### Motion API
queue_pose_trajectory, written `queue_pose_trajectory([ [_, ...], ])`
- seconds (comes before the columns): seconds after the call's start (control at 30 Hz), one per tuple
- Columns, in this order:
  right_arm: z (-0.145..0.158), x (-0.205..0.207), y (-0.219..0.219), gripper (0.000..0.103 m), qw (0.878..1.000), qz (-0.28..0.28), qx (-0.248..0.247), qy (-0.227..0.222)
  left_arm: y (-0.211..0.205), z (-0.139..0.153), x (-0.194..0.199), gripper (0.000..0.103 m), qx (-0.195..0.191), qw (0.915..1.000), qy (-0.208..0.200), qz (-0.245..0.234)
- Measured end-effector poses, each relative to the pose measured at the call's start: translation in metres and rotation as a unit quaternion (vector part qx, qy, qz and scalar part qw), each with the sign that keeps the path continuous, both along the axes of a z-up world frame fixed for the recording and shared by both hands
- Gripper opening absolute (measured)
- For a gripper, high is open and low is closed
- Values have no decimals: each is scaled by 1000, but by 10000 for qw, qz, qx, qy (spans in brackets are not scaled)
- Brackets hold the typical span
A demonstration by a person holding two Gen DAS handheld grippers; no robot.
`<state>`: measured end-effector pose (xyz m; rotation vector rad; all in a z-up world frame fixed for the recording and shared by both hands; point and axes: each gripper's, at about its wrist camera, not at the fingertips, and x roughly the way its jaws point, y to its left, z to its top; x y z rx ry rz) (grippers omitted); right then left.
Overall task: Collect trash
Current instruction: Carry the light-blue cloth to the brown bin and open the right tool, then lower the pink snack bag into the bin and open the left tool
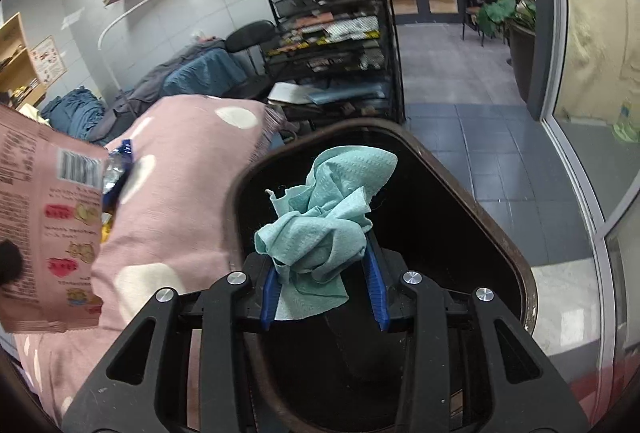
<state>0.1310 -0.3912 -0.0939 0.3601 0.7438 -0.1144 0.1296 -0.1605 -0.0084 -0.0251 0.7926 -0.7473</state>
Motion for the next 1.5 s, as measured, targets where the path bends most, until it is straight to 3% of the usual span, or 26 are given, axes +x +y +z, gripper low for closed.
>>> queue_pose_trajectory([
  [0.03,-6,2,-3,44,9999,-43,18,95,-6,-1,1,7,50,10000,-12,-15],
  [0.13,-21,5,-8,83,9993,-233,116,272,-20,-4,-1,7,134,9999,-10,-98],
  [0.17,-25,4,-10,86,9991,-298,123,278,-23,-5,-2,7,155,9998,1,-131],
  [0.3,-31,-4,-16,86,9978,-564,78,338,-39,-10,2,7,315,9993,25,-207],
  [0.7,-5,-46,-54,91,9881,-1523,-15,-225,-96,-31,10,7,857,9948,167,-533],
  [1.03,6,-58,-66,93,9836,-1769,-42,-345,-129,-60,17,7,1476,9863,358,-639],
  [1.23,6,-60,-74,93,9822,-1849,-16,-335,-137,-72,20,10,1660,9828,435,-685],
  [1.27,6,-60,-74,93,9820,-1859,-13,-334,-139,-72,18,18,1702,9820,413,-710],
  [1.3,6,-60,-75,93,9819,-1865,-5,-335,-139,-73,18,38,1724,9816,397,-718],
  [1.33,7,-60,-74,94,9818,-1870,-2,-338,-139,-72,17,50,1739,9815,360,-719],
  [1.37,7,-60,-74,95,9817,-1872,-3,-340,-138,-71,15,68,1730,9819,286,-712],
  [1.5,7,-59,-74,96,9823,-1837,-18,-360,-136,-63,11,82,1779,9818,-19,-667],
])
